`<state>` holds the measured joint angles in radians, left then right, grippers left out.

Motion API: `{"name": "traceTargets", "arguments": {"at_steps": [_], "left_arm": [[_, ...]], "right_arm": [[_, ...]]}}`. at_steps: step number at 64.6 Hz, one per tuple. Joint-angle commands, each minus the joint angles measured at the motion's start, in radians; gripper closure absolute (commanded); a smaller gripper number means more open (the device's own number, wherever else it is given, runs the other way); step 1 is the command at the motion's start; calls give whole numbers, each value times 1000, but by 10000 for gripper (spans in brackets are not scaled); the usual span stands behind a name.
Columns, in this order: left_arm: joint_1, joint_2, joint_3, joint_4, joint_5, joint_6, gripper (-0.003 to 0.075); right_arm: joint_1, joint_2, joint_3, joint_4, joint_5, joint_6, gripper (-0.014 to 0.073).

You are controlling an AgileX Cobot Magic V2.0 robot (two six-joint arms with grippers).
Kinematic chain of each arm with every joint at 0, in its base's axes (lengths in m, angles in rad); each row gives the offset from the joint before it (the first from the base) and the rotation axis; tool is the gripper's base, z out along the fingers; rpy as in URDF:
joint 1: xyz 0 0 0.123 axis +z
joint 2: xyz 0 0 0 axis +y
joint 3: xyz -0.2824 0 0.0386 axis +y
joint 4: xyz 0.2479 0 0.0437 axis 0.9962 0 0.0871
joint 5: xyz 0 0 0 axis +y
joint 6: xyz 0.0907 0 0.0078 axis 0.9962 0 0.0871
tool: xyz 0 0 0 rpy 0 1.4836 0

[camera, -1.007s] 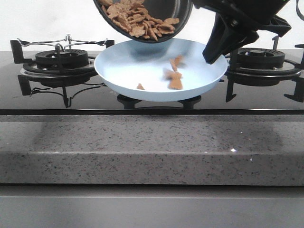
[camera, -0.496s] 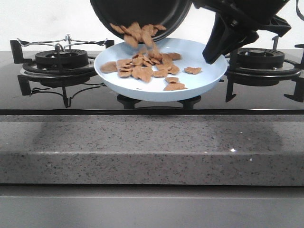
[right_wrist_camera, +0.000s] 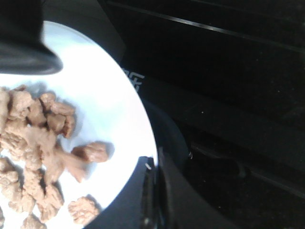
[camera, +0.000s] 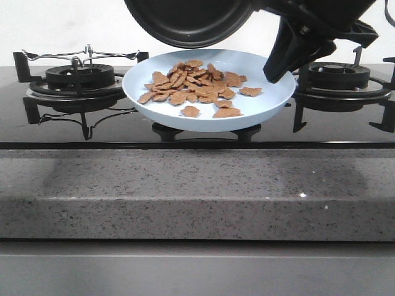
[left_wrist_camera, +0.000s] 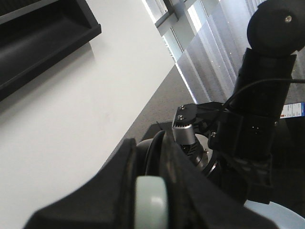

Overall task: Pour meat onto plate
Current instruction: 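Lift the pan with the left gripper and tilt it over the plate, then move the emptied pan back and set it on its burner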

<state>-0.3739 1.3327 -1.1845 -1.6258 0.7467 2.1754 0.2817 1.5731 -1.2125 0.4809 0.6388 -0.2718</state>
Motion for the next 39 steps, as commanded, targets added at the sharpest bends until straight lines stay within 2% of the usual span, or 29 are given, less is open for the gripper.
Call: {"name": "traceTargets", "arguments": {"at_steps": [1,6,22,27,32,39], "left_arm": [[-8,-38,-33,-70,22,-1,741],[-8,-38,-33,-70,-18,-42,741],[49,-38,-36,-84,-252,-326,741],[104,-36,-40,-86,-293,-461,741],[189,-31,-51,-82,-289,-636,741],[294,-15,-63,-78,-256,-793,741]], "right_arm": [[-1,-34,-28,17,-39,-9,707],[-1,-34,-28,17,-39,-9,707],[-1,-34,-28,17,-39,-9,707],[-1,-34,-28,17,-39,-9,707],[-1,-34,-28,17,-39,-9,707],[-1,-34,-28,17,-39,-9,707]]}}
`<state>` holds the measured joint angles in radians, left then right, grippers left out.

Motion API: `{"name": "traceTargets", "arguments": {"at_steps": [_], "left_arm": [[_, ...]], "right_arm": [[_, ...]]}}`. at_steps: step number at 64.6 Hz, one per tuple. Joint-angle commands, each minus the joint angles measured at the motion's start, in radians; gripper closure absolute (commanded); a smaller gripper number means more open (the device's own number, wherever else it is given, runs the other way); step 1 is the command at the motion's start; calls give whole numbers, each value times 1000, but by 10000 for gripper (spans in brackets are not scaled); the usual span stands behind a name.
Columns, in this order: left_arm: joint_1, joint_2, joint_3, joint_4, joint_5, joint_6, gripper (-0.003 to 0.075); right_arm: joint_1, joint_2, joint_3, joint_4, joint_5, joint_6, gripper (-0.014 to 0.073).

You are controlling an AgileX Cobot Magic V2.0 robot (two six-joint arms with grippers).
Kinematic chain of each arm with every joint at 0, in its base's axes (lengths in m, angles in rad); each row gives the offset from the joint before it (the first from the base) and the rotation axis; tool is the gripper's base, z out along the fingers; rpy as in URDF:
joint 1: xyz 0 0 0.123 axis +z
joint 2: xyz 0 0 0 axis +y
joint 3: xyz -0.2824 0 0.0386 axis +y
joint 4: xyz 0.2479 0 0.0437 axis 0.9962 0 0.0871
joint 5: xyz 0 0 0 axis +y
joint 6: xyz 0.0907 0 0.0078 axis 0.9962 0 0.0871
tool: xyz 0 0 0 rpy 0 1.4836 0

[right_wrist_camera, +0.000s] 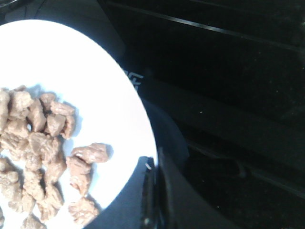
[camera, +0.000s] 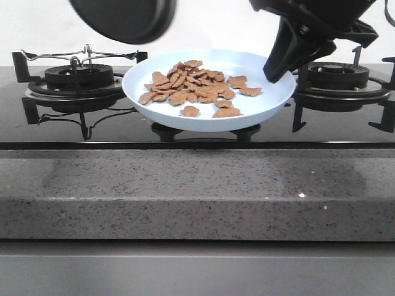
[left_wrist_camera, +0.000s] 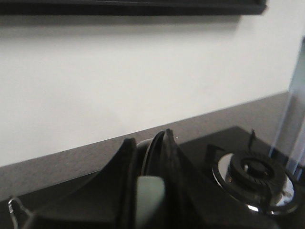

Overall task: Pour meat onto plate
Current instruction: 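Move the emptied pan back and set it on its burner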

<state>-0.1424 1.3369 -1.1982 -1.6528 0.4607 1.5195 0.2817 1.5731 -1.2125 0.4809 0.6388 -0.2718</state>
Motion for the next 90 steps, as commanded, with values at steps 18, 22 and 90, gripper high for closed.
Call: {"name": "traceTargets", "arguments": {"at_steps": [18,22,90], "left_arm": [[242,102,-63,-210,85,-356,741],[261,134,-72,-210,90,-403,741],[350,406,-80,-192,131,-734,517]], "right_arm": [[-1,-34,-28,17,-38,-9,707],[-1,-34,-28,17,-38,-9,707],[-1,-34,-28,17,-36,-9,707]]}}
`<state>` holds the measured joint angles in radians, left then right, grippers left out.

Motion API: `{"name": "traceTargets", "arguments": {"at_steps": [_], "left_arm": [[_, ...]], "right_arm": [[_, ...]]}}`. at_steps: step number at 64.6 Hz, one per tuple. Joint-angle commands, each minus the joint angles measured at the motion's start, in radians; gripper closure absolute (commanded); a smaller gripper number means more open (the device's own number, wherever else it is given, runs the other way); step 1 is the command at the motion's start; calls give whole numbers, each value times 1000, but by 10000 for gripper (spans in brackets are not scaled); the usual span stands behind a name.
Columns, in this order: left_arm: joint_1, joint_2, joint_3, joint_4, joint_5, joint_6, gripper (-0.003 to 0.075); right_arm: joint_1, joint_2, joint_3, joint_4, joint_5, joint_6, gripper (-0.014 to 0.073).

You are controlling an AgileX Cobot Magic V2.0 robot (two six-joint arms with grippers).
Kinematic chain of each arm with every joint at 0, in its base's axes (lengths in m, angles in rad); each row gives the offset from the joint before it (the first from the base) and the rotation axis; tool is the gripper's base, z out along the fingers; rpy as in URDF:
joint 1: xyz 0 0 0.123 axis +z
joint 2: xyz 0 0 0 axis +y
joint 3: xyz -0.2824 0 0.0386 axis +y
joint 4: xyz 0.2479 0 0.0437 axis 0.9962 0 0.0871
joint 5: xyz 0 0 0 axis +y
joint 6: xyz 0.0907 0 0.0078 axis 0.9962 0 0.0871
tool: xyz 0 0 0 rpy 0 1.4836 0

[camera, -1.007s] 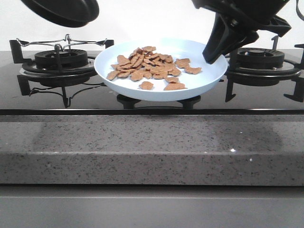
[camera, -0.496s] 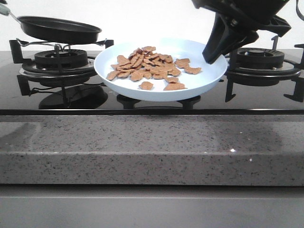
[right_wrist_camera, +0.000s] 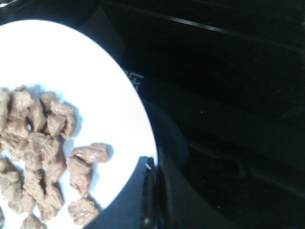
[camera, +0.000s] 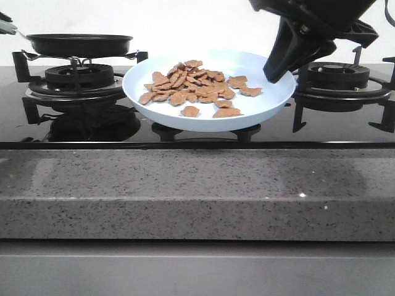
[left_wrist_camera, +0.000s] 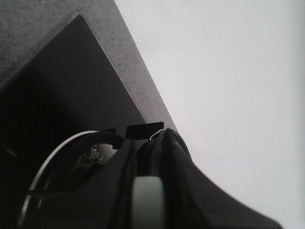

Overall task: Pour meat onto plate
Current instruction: 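Move the emptied pan back and set it on its burner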

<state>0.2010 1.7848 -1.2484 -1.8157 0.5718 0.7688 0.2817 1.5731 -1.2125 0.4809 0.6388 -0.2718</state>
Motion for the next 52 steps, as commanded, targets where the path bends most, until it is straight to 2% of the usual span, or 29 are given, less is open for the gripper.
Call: {"name": "traceTargets", "arguments": {"at_steps": [1,14,19,30,40,52], "left_arm": [[7,-42,-30,-24,20,19,500],[12,-43,-30,1,82,102,235],[12,-52,-30,10,87,119,178],[19,-99,-52,152,80,115,171],[31,-169,-61,305,69,43,171],[31,-283,-61,662,13,-133,171]], "right_arm": [[-1,-34,-28,17,-36,-9,707],[-1,-34,-28,17,-36,-9,707],[-1,-34,-28,17,-36,-9,707],[-1,-34,-28,17,-36,-9,707],[-1,-34,-28,17,-36,-9,707],[-1,-34,-28,17,-36,-9,707]]}}
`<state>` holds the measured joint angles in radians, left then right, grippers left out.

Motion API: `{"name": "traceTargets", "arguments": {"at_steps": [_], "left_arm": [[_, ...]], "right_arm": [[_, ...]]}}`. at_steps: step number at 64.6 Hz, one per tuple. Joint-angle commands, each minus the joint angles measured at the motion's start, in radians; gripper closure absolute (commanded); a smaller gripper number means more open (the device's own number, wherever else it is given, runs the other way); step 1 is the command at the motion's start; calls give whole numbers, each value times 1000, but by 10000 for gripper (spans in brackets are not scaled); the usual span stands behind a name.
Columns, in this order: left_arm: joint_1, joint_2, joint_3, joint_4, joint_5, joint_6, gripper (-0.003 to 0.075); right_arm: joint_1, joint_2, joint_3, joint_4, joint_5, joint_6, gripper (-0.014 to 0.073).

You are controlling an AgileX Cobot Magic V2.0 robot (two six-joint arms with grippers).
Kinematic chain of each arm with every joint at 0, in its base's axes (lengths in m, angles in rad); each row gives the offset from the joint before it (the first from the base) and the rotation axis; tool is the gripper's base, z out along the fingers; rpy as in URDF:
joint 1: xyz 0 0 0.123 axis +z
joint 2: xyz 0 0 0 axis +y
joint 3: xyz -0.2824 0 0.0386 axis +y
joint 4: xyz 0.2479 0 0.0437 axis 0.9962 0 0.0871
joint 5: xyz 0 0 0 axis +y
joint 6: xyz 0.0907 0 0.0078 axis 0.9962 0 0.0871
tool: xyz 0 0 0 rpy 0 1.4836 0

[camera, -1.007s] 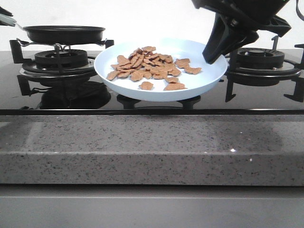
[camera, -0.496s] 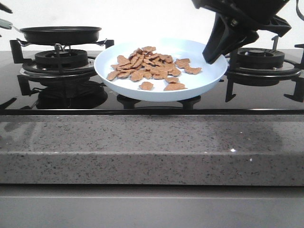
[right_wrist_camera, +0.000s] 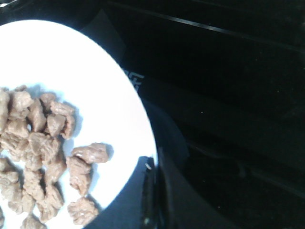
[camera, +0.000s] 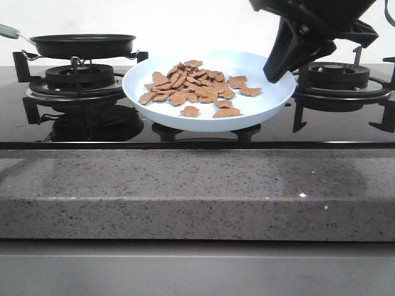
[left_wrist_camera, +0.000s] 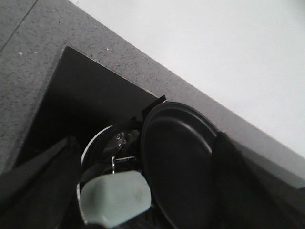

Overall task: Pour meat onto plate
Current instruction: 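Move the emptied pan back and set it on its burner, then release the pan handle and withdraw the left gripper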

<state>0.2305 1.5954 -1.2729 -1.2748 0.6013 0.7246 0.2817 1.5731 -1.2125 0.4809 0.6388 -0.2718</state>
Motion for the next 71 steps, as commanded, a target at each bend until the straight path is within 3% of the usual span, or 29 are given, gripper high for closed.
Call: {"name": "traceTargets", "arguments": {"at_steps": [1,15,23,30,48,71], "left_arm": [[2,-103,-37,148,-16,-104,171],[-26,-246,-37,589,-2,-340,174],[-104,-336,-30,912,19,-509,174],[-205,-424,21,1101,23,-626,174],[-411,-619,235,1228,41,-688,174],[-436,-853,465,1288,76,-730,174]], "right_arm": [[-1,-34,-28,17,-36,-9,707],[-1,-34,-28,17,-36,-9,707],[-1,-34,-28,17,-36,-9,707],[-1,-34,-28,17,-36,-9,707],[-1,-34,-28,17,-36,-9,707],[-1,-34,-28,17,-36,-9,707]]}}
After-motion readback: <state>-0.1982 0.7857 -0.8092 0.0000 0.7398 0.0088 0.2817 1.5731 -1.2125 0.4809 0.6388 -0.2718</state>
